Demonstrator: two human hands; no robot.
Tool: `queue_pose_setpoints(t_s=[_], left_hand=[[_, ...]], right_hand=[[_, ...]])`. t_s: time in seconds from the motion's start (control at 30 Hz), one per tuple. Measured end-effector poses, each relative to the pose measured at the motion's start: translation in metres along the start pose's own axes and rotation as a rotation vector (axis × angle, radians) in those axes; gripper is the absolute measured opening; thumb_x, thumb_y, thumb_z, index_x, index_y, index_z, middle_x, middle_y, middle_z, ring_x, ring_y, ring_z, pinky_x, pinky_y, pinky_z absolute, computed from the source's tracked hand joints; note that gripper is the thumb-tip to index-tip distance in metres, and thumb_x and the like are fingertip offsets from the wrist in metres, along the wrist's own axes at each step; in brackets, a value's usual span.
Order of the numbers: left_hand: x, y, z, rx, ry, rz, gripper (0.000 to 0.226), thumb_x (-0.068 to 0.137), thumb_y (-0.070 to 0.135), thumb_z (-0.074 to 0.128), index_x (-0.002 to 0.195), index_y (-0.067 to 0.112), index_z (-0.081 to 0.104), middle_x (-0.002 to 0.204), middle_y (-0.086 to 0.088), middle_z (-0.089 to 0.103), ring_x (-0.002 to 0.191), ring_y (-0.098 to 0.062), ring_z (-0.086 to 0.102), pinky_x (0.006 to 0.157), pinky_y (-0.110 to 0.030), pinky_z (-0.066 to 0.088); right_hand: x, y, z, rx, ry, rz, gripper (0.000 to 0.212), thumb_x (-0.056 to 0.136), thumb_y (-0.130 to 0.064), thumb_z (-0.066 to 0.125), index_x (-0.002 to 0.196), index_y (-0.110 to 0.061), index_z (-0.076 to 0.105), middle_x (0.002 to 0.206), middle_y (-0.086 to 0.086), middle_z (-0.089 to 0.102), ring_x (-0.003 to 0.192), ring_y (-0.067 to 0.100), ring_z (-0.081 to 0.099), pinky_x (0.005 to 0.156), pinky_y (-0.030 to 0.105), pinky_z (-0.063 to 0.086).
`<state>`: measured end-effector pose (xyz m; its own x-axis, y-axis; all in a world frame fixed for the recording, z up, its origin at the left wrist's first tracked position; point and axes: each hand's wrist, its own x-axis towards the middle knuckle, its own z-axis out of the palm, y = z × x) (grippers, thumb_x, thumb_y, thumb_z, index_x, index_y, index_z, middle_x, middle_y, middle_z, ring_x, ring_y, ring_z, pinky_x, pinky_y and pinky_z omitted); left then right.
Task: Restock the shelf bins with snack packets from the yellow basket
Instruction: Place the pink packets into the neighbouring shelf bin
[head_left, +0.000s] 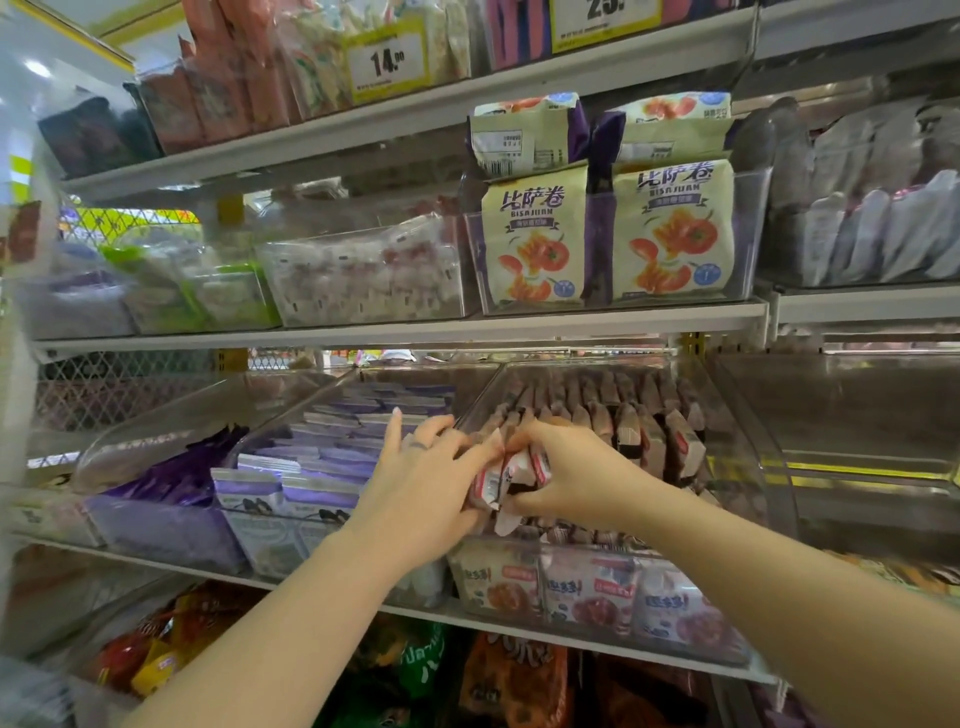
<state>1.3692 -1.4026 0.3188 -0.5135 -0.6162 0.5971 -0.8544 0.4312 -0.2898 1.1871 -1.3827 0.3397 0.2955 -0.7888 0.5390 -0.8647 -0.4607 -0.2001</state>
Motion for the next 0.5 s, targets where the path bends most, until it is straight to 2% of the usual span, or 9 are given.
queue_pose_setpoints(t_s=[0.1,0.17,0.23,0.4,0.5], left_hand=[[0.001,-0.002,0.005,0.001,0.038,0.002,0.060,0.087,0.048,0.056,0.142,0.039,0.034,0.137,0.010,0.043,0.138,-0.016,0.023,0.113,-0.054,-0.008],[0.004,-0.004,0.005,0.020,0.042,0.017,0.053,0.087,0.049,0.053,0.137,0.038,0.041,0.131,0.012,0.052,0.137,-0.016,0.027,0.110,-0.057,-0.014],[0.009,-0.004,0.004,0.079,0.033,0.022,0.054,0.089,0.047,0.053,0.139,0.036,0.037,0.131,0.011,0.056,0.139,-0.020,0.028,0.107,-0.061,-0.017],[0.020,0.004,0.003,0.254,-0.021,0.015,0.048,0.095,0.027,0.051,0.141,0.027,0.038,0.142,-0.003,0.040,0.141,-0.026,0.019,0.107,-0.068,-0.013],[0.022,0.007,0.001,0.207,-0.050,-0.004,0.050,0.092,0.029,0.054,0.139,0.028,0.039,0.142,-0.002,0.036,0.139,-0.025,0.021,0.108,-0.068,-0.009]], right_hand=[[-0.001,0.000,0.001,-0.028,-0.007,-0.009,0.049,0.074,-0.042,0.073,0.118,-0.028,0.058,0.107,-0.008,0.055,0.098,0.011,0.050,0.079,0.025,0.045],[-0.002,-0.002,0.001,-0.029,-0.011,-0.033,0.044,0.074,-0.042,0.073,0.114,-0.028,0.061,0.104,-0.009,0.057,0.095,0.009,0.050,0.077,0.024,0.043],[-0.002,-0.005,0.002,-0.041,-0.008,-0.055,0.042,0.075,-0.039,0.072,0.114,-0.027,0.063,0.102,-0.011,0.057,0.094,0.007,0.049,0.076,0.022,0.041],[-0.008,-0.012,-0.005,-0.140,0.016,-0.083,0.047,0.078,-0.037,0.069,0.122,-0.024,0.060,0.108,-0.006,0.054,0.098,0.009,0.044,0.085,0.025,0.044],[-0.016,-0.009,-0.020,-0.146,0.014,-0.070,0.049,0.077,-0.042,0.070,0.122,-0.027,0.058,0.114,-0.005,0.053,0.109,0.013,0.047,0.091,0.027,0.044]])
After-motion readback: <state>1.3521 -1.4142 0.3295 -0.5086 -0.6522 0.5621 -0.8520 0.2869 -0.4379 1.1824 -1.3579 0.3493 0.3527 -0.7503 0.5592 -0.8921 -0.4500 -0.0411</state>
